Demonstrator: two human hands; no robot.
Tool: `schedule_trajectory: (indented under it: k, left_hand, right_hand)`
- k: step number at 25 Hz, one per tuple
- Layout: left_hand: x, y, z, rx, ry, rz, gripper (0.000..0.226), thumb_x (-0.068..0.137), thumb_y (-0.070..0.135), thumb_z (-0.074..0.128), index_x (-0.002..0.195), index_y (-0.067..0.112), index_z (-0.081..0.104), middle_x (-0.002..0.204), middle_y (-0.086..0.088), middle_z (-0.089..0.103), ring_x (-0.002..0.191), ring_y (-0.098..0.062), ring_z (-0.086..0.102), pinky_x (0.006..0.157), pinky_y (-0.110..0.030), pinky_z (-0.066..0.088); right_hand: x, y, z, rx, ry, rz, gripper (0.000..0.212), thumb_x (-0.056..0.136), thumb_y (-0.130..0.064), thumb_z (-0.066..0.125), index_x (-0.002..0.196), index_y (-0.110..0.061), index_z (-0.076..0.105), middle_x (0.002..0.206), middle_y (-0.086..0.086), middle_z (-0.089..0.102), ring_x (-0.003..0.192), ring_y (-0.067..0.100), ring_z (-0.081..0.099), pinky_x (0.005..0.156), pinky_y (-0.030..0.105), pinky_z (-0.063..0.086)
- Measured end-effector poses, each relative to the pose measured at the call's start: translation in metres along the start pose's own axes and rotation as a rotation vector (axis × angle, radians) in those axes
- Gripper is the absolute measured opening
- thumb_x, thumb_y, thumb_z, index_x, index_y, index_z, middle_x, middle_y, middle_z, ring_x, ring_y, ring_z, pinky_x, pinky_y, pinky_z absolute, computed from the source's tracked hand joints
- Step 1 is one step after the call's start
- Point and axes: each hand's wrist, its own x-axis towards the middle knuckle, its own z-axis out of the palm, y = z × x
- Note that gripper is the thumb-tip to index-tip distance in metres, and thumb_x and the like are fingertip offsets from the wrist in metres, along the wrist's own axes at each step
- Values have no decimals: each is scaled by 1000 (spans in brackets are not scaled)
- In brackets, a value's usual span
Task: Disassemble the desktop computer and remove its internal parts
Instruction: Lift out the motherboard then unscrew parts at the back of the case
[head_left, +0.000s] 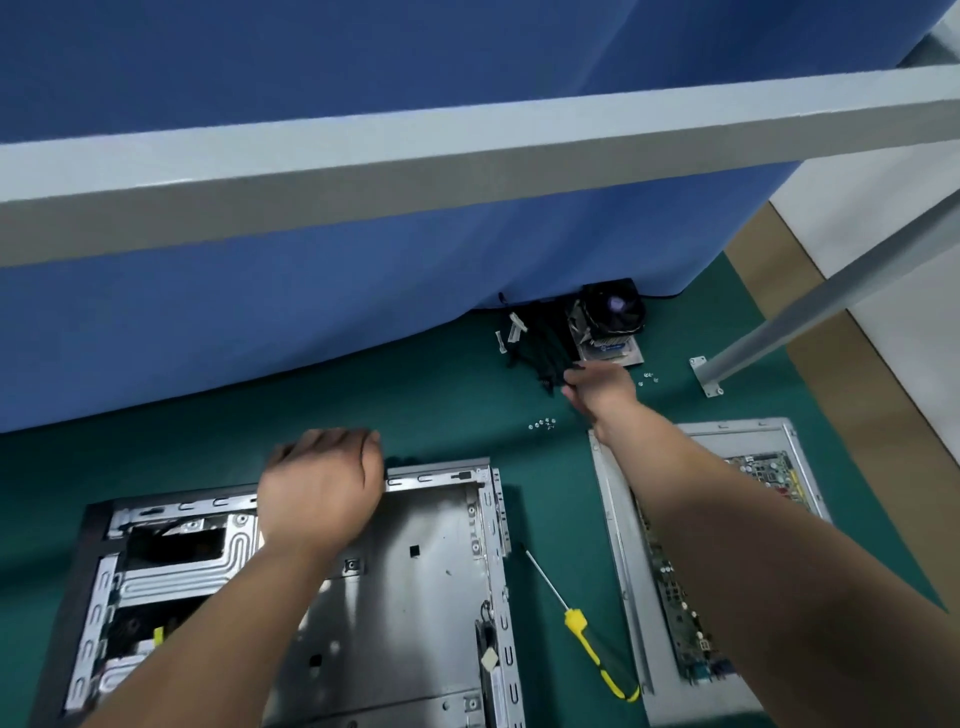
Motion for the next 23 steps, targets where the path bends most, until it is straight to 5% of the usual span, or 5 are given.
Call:
schedule_trajectory:
  k: [4, 8, 11, 18, 23]
  left_hand:
    - [0, -2, 10, 13, 33, 3, 38, 99, 30, 41, 79, 20, 71, 74, -6, 70, 75, -34, 66, 67, -41, 43]
    - [1, -2, 13, 11, 47, -2, 39, 99, 31, 39, 80, 20, 72, 74, -5, 70, 75, -34, 66, 66, -40, 43]
    - [0, -1, 7, -4, 43, -3, 40, 98, 29, 40, 75, 18, 71, 72, -7, 70, 73, -35, 66, 64, -39, 43]
    - [0, 0, -10, -77, -134, -5, 59, 97, 59, 22, 80, 26, 68, 83, 3, 72, 95, -27, 65, 77, -36, 47]
    - [-16, -11, -10, -173, -117, 100, 54, 96, 67, 27, 118, 39, 68, 128, 14, 68, 127, -18, 54, 98, -41, 35]
  right_hand:
    - [28, -3, 16, -178, 70, -84, 33, 91, -14, 66, 123, -9, 68, 119, 17, 70, 114, 37, 65, 103, 46, 53]
    - [19, 12, 16, -287, 83, -164, 28, 91, -18, 63, 118, -12, 69, 108, 8, 71, 103, 33, 65, 81, 31, 51]
    - [-17, 31, -3, -319, 100, -233, 43, 93, -20, 66, 136, -17, 62, 123, -1, 66, 111, 24, 63, 90, 26, 44]
    - [-149, 166, -56, -1089, -329, -223, 56, 89, -51, 67, 136, -23, 54, 128, -2, 56, 117, 20, 58, 100, 33, 48]
    - [-181, 203, -54, -1229, -233, -239, 36, 95, -22, 61, 128, -20, 48, 133, 6, 51, 120, 30, 55, 94, 38, 50]
